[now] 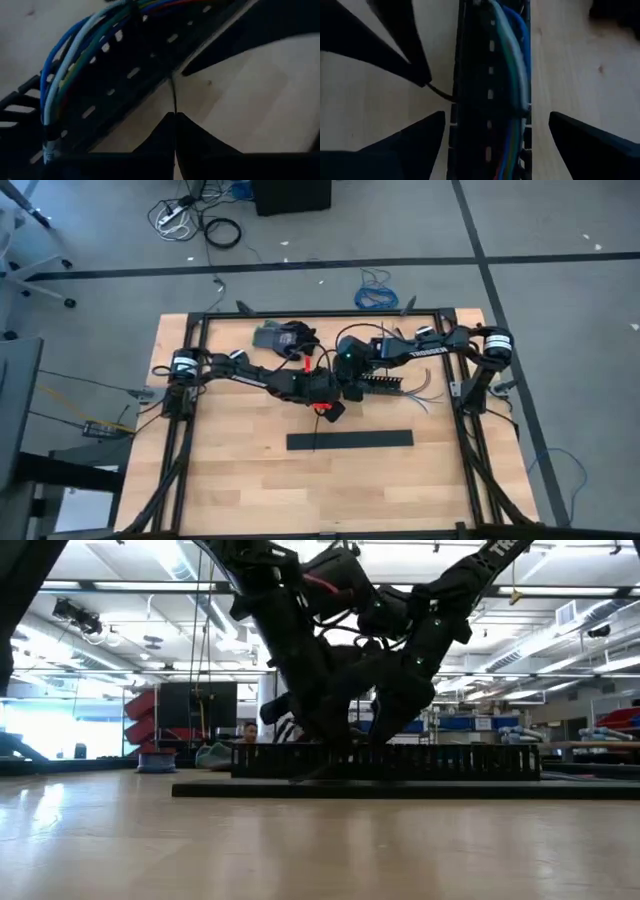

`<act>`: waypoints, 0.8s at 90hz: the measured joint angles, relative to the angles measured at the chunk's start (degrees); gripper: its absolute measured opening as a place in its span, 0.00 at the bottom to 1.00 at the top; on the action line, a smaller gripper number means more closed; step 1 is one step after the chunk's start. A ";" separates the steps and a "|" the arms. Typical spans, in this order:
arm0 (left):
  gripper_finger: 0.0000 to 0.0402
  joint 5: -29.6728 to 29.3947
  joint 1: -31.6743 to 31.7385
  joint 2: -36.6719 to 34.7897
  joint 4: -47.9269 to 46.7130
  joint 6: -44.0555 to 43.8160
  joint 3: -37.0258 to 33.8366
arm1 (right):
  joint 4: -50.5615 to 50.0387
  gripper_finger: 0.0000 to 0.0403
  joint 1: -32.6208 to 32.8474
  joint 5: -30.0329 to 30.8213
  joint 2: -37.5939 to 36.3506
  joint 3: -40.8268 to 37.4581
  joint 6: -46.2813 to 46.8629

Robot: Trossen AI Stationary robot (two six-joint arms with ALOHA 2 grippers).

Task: Ziptie cables
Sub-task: Put the ziptied wire cables into the black cable duct

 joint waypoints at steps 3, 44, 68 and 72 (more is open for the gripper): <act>0.00 0.58 0.00 0.36 0.80 -0.03 0.00 | 0.03 0.83 0.00 0.00 0.00 0.00 0.02; 0.00 1.22 0.17 0.53 0.98 0.14 -0.02 | 0.49 0.66 0.09 0.02 -0.01 -0.19 -0.11; 0.00 1.31 0.17 0.53 1.28 0.42 0.24 | 2.24 0.48 0.26 -0.11 -0.26 -2.70 -0.17; 0.00 1.51 0.17 0.53 1.87 0.47 0.24 | 2.41 0.46 0.26 -0.11 -0.26 -2.85 -0.17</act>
